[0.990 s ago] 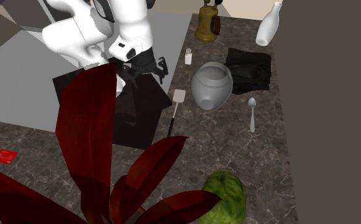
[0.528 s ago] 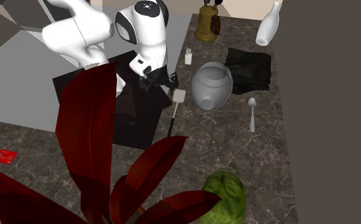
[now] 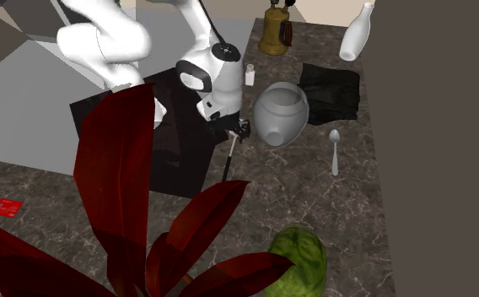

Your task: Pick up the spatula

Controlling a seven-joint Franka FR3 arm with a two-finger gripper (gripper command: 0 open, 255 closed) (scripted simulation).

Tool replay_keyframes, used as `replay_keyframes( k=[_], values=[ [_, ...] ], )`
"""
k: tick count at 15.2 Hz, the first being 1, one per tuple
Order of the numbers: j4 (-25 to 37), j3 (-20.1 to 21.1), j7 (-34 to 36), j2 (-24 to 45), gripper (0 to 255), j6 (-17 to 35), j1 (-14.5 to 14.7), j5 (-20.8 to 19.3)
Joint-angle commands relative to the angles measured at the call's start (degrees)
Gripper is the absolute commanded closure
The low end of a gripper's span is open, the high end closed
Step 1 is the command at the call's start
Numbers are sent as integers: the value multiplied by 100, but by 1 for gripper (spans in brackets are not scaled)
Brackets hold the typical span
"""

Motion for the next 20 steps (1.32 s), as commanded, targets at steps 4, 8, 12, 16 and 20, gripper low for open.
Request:
replay_keyframes(
  k=[4, 8, 12, 16, 20],
  values=[
    [404, -1728, 3426, 1504, 0, 279, 1027, -4360],
    [623, -2533, 4230, 1994, 0, 359, 1638, -5409],
    [660, -2642, 4337, 2067, 255, 372, 1716, -5554],
    [657, -2639, 4337, 2065, 255, 373, 1715, -5551],
    [656, -2632, 4333, 2060, 255, 371, 1714, -5542]
  ],
)
